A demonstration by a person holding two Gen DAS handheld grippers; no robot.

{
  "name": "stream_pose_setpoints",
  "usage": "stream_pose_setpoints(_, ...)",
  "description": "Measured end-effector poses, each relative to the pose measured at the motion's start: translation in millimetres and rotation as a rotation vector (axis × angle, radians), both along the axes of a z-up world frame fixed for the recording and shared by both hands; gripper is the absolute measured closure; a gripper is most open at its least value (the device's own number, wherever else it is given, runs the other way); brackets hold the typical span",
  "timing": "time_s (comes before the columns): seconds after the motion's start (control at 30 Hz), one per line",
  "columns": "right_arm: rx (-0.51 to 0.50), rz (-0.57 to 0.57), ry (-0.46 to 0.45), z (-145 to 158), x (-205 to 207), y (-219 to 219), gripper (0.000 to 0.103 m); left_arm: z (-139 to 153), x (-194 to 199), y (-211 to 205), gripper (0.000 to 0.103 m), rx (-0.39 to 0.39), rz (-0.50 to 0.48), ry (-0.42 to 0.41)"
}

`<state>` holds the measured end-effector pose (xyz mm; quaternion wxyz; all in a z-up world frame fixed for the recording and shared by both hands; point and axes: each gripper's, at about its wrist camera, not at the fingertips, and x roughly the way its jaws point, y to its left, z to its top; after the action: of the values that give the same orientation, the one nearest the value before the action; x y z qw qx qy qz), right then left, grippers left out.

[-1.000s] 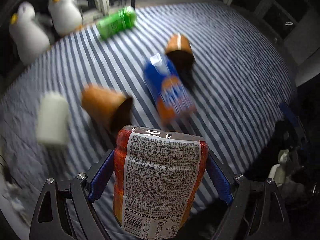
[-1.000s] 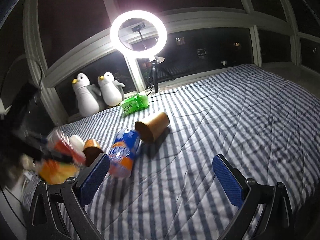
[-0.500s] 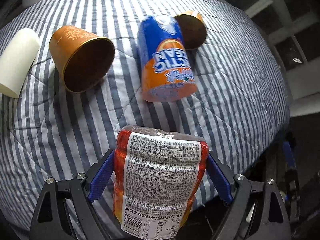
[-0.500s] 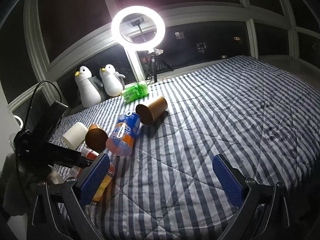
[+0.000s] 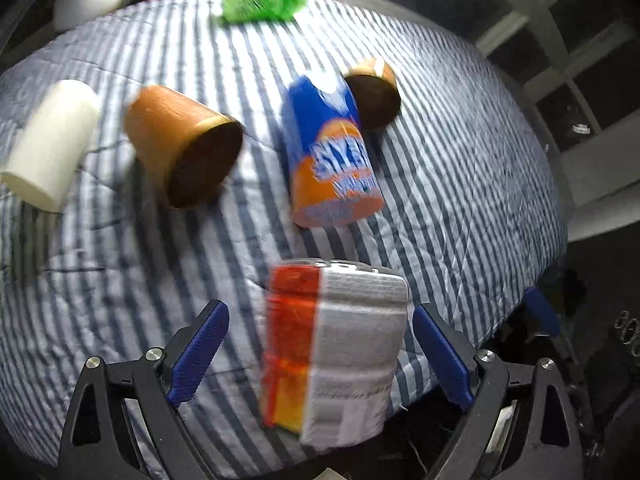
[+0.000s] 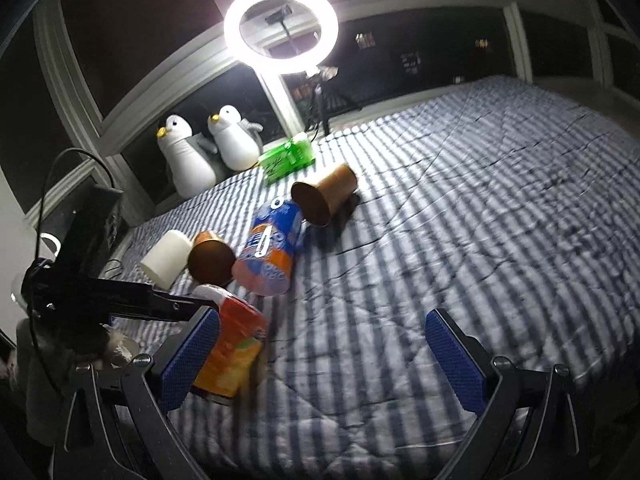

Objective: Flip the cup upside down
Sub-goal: 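Close the right tool on the wrapped cup while the left tool releases it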

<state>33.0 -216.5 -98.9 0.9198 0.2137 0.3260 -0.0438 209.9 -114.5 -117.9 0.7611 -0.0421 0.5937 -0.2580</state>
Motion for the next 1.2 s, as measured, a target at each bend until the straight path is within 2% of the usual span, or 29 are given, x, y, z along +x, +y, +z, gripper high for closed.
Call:
stream_pose_setpoints(0.23,0.171,0.077,0.094,-9.8,37.9,13.5,0.002,41.9,-35.0,71.6,0.008,-0.055,0.104,-0.159)
stream_pose_setpoints(0.4,0.3,0.138,0.191,-30.1,70.8,29.9,0.002,43.7,-78.1,119.0,0.008,-0.038,0.189,-0.261)
stream_pose_setpoints(0.63,0.376,0.181,0.283,-50.7,108.4,46.3,0.002,27.2,-117.3,170.1,0.008,-0.108,0.307,-0.268)
stream_pose_setpoints(0.77,0.436,0.194,0.339,-63.7,124.1,46.4,0.002,24.0,-127.8,184.1,0.008,-0.133,0.348,-0.284)
stream_pose_setpoints(0.93,0.472,0.208,0.363,-68.1,133.3,45.9,0.002,25.7,-129.4,186.8,0.008,-0.142,0.361,-0.289)
stream_pose_setpoints(1.1,0.464,0.239,0.364,-65.1,135.0,51.0,0.016,29.6,-129.4,181.6,0.008,-0.154,0.359,-0.295)
stream_pose_setpoints(1.2,0.463,0.243,0.363,-63.3,134.4,50.8,0.017,31.0,-130.5,175.2,0.008,-0.153,0.346,-0.299)
